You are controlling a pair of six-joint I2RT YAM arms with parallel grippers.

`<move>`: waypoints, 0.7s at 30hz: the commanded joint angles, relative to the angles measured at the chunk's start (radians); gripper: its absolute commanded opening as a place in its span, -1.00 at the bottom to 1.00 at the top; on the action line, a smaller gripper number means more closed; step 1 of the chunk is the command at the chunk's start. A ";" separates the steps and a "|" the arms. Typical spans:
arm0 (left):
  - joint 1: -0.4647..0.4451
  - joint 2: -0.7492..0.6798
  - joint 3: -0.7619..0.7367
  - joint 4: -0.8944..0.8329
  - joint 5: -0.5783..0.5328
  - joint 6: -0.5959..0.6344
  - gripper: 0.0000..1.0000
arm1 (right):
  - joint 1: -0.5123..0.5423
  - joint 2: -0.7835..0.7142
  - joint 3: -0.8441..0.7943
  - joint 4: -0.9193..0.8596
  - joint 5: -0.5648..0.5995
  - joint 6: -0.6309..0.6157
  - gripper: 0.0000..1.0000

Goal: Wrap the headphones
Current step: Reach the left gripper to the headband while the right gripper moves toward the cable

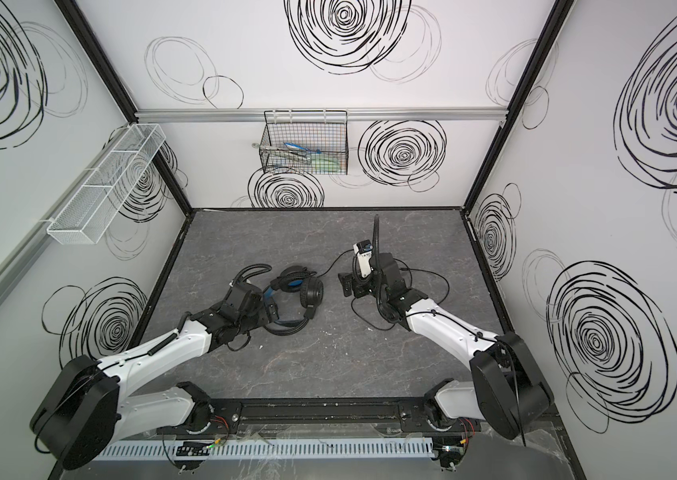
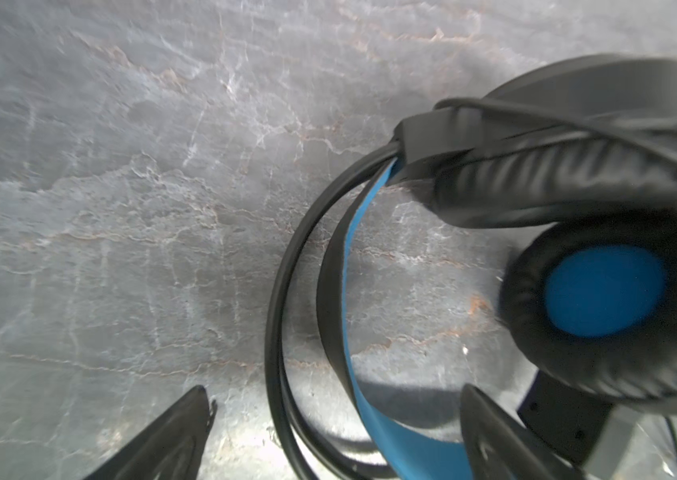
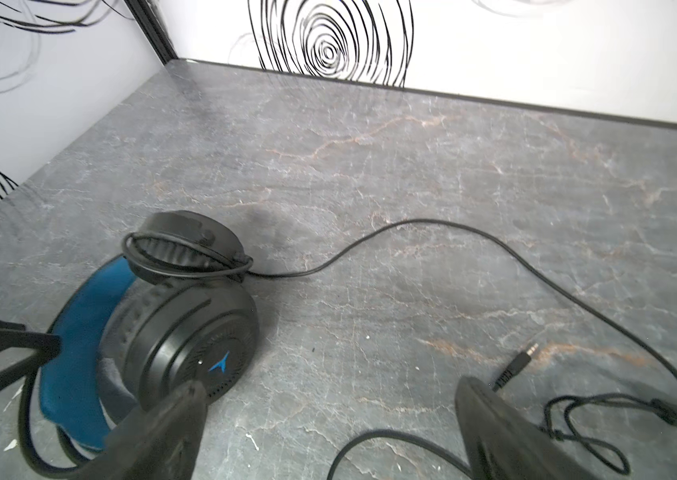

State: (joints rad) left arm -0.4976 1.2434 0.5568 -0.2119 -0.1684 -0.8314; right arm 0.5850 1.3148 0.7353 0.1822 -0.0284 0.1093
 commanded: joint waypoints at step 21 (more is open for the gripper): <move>-0.067 0.188 0.108 -0.031 -0.147 -0.037 -0.05 | 0.007 -0.054 -0.051 0.065 0.000 -0.031 0.95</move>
State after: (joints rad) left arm -0.5877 1.4124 0.6067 -0.2157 -0.2577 -0.9249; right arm 0.5884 1.3041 0.6991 0.2432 -0.0555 0.0818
